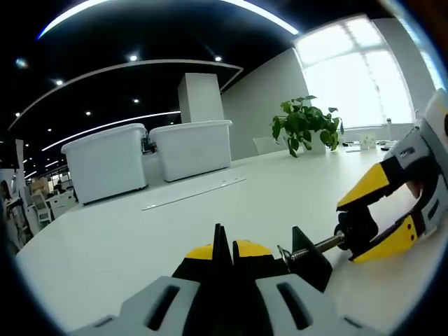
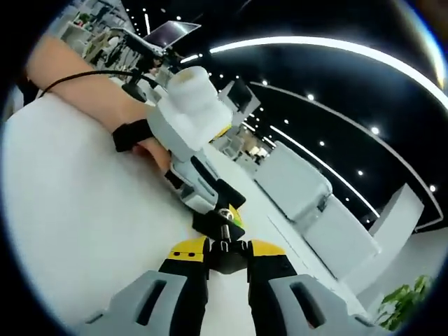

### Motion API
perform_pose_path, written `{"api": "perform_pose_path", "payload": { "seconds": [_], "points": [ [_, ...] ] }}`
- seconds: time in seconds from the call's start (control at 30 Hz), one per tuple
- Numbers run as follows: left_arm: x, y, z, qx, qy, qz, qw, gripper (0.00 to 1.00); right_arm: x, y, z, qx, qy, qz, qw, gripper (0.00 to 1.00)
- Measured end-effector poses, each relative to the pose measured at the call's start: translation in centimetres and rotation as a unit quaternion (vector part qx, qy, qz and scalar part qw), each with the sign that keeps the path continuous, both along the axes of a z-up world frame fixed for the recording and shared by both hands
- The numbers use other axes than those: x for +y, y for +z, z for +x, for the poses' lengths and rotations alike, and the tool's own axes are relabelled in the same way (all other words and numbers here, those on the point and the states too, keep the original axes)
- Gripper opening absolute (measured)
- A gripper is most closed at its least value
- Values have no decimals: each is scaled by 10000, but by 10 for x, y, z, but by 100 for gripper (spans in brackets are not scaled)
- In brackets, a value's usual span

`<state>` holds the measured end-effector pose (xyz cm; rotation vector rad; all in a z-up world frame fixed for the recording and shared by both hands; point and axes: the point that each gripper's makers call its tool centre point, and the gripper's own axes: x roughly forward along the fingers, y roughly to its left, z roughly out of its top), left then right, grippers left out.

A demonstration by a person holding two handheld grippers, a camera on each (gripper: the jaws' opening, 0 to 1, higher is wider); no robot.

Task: Clamp the fixed fixture on the desktop, loosen the retaining clip, secure it to the edge of the desk, and tighten the retaining clip.

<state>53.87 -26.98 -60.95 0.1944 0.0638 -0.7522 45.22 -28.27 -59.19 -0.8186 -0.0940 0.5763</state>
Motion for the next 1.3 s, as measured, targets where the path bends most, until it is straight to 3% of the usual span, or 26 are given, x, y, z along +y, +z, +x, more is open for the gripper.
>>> {"api": "perform_pose_path", "payload": {
  "seconds": [0.23, 0.4, 0.9, 1.17, 1.23, 1.3],
  "points": [
    [0, 0, 0, -5, 8, 0, 10000, 8, -1, 2, 4, -132, 16, -225, 9997, 20],
    [0, 0, 0, -5, 2, 1, 10000, 8, 0, 0, 4, -429, 49, -789, 9959, 20],
    [-1, 0, 0, -9, -16, -3, 10000, 8, 0, 4, 12, -456, -3, -784, 9959, 21],
    [-1, 1, 0, -21, -13, 0, 10000, 8, -3, 6, 11, -358, -95, -343, 9987, 25],
    [-1, 1, 0, -18, -16, -2, 10000, 8, -6, 13, 12, -211, -203, 223, 9993, 39],
    [-1, 1, -1, -19, -14, -3, 10000, 8, -7, 22, 11, 245, -147, 1288, 9913, 46]
  ]
}}
